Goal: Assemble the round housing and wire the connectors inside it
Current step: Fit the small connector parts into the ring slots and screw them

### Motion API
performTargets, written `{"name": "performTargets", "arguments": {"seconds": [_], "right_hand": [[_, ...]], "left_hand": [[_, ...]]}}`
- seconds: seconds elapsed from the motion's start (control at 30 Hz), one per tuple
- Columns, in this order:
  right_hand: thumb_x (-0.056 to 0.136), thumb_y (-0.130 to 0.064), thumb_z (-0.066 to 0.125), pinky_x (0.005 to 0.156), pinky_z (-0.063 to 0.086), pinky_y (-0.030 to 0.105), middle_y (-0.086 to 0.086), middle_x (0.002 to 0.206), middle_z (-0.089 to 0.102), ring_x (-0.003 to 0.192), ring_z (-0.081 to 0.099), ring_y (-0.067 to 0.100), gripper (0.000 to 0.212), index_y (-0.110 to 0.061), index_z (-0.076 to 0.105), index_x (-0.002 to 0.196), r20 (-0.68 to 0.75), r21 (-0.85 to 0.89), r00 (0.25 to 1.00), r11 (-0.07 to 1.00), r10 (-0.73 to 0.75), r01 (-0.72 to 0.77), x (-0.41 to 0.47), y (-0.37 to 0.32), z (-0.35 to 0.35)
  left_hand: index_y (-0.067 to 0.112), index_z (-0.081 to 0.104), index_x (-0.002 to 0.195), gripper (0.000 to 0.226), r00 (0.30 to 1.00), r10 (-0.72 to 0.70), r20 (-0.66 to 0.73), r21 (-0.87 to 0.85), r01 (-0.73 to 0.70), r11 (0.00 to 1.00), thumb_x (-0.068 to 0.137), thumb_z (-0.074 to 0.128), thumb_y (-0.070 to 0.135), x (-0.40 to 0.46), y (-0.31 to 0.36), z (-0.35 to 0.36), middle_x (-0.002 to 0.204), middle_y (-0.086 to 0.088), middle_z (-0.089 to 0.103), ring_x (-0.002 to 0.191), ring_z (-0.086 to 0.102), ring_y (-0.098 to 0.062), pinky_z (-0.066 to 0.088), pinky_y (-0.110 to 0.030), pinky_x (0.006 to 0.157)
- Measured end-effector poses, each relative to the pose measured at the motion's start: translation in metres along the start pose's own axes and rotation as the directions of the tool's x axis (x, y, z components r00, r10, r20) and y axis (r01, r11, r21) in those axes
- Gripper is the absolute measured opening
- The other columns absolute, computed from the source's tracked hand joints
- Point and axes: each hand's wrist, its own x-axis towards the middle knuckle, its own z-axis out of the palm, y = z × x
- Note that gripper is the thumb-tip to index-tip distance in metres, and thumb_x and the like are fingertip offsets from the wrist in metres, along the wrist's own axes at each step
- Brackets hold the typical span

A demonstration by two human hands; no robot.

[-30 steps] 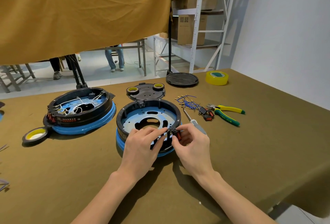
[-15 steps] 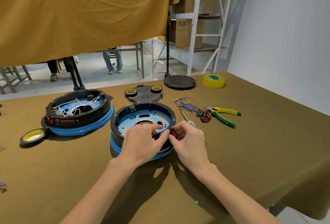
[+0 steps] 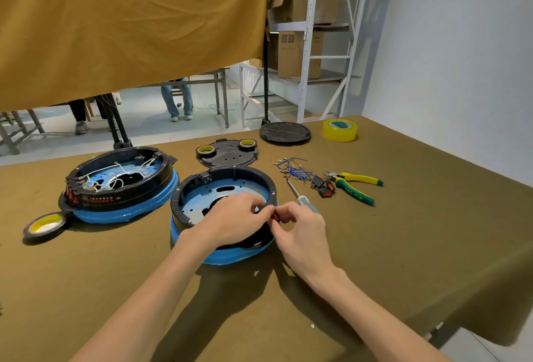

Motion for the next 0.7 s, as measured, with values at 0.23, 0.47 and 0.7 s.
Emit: {"name": "performTargets", "arguments": {"seconds": [0.23,0.47,0.7], "right_hand": [[0.092,-0.017,0.074,0.086,0.055,0.016,-0.007,0.102,0.073,0.096,0.065,0.002,0.022,-0.019,0.074,0.115,-0.009,0.009,1.0,1.0,-0.002,0.002,-0.001,0.003,0.007],[0.094,-0.018,0.072,0.087,0.053,0.014,-0.006,0.103,0.072,0.097,0.064,0.001,0.021,-0.02,0.073,0.115,-0.012,0.048,1.0,0.999,0.011,-0.01,-0.002,0.007,0.012],[0.089,-0.017,0.077,0.084,0.048,0.012,-0.011,0.1,0.067,0.096,0.057,0.001,0.023,-0.021,0.073,0.111,-0.031,0.01,0.999,1.0,-0.024,0.025,0.0,0.009,0.014]], "left_hand": [[0.03,0.067,0.088,0.045,0.998,-0.054,-0.013,0.032,0.054,0.998,0.097,0.036,0.061,0.004,-0.001,0.005,0.08,0.006,0.067,0.076,0.062,-0.007,0.056,-0.035,0.071],[0.016,0.067,0.094,0.059,0.994,-0.099,0.056,0.046,0.096,0.994,0.098,0.031,0.061,0.006,-0.002,0.004,0.088,-0.008,0.07,0.082,0.065,-0.023,0.055,-0.046,0.078],[0.014,0.067,0.091,0.053,0.994,-0.101,0.049,0.039,0.099,0.994,0.102,0.035,0.056,0.006,0.0,0.005,0.086,-0.011,0.07,0.072,0.061,-0.021,0.048,-0.037,0.065]]}}
